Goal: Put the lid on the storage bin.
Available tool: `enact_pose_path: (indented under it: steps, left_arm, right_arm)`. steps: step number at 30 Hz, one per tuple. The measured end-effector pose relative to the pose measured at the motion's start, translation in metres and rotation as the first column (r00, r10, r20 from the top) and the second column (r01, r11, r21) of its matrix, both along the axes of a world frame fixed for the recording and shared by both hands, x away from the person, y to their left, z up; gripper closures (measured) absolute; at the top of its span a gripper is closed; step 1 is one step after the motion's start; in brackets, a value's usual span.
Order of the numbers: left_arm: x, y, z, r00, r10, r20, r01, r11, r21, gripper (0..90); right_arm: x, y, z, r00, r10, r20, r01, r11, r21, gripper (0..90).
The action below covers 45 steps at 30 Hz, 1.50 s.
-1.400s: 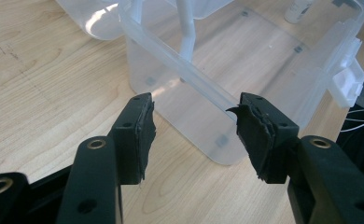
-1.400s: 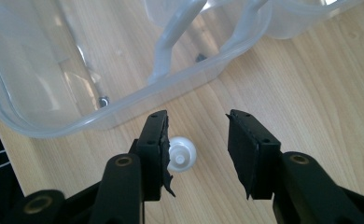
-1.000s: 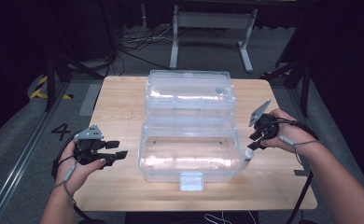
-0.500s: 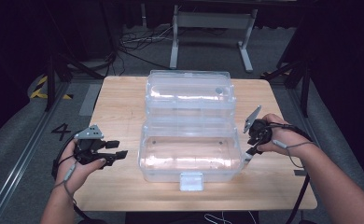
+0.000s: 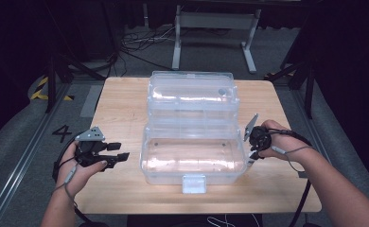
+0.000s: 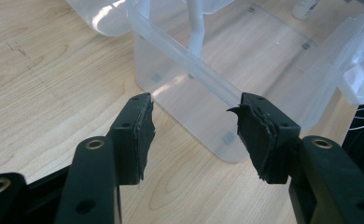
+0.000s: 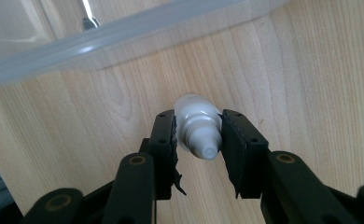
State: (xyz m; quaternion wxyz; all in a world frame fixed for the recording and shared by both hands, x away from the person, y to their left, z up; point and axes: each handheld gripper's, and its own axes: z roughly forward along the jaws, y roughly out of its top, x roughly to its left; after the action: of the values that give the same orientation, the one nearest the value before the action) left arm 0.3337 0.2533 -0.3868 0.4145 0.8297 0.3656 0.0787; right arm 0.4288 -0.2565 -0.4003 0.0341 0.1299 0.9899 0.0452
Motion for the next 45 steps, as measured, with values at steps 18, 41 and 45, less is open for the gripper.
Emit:
enact_pose_path:
  steps: [18,41,45]
  left_arm:
    - [0.0,0.002,-0.001,1.0,0.002,-0.002,-0.002,1.0,-0.007,45.9]
    - [0.0,0.002,-0.001,1.0,0.005,-0.003,-0.005,0.9999,-0.012,45.9]
    - [0.0,0.002,-0.001,1.0,0.007,-0.006,-0.007,0.9999,-0.014,45.8]
  right_arm:
    - [-0.006,0.0,0.026,0.9997,0.022,0.004,-0.023,1.0,0.022,71.9]
    - [-0.024,0.009,0.084,0.9991,0.043,0.002,-0.043,0.997,0.064,71.9]
    - [-0.027,0.012,0.092,0.9987,0.05,-0.008,-0.049,0.996,0.081,71.9]
